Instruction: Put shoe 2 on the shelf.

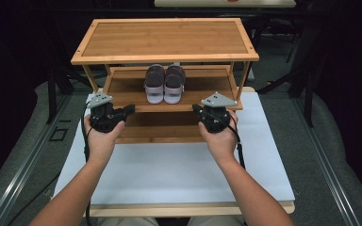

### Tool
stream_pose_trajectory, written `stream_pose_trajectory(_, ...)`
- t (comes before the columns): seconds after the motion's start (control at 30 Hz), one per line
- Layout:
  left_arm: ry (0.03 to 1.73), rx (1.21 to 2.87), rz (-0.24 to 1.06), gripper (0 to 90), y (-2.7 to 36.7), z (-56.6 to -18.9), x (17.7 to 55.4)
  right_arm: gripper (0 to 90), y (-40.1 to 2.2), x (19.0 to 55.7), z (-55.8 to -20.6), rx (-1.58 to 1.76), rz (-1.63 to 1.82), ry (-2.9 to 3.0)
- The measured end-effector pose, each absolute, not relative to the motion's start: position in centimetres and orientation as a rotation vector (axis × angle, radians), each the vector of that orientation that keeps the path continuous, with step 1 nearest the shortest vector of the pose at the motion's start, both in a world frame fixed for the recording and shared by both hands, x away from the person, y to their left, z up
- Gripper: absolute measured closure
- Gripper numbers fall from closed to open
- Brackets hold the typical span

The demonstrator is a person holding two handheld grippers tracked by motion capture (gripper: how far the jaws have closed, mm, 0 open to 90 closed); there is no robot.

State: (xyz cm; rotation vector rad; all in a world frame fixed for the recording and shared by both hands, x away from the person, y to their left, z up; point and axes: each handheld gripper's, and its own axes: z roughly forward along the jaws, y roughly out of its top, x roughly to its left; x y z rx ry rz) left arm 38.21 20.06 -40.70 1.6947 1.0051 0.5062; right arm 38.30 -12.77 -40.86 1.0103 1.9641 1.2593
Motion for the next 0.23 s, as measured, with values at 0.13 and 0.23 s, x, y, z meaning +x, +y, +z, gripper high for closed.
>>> stream_pose_trajectory(0.13,0.992,1.699,0.496,87.0,20.3,-41.9,37.3,87.8,-13.1,37.3,-42.3,1.037,1.295,1.99)
stream_pose_trajectory(0.23,0.985,1.7,0.486,85.3,20.6,-42.6,36.7,87.1,-13.5,36.9,-43.1,1.06,1.309,2.0)
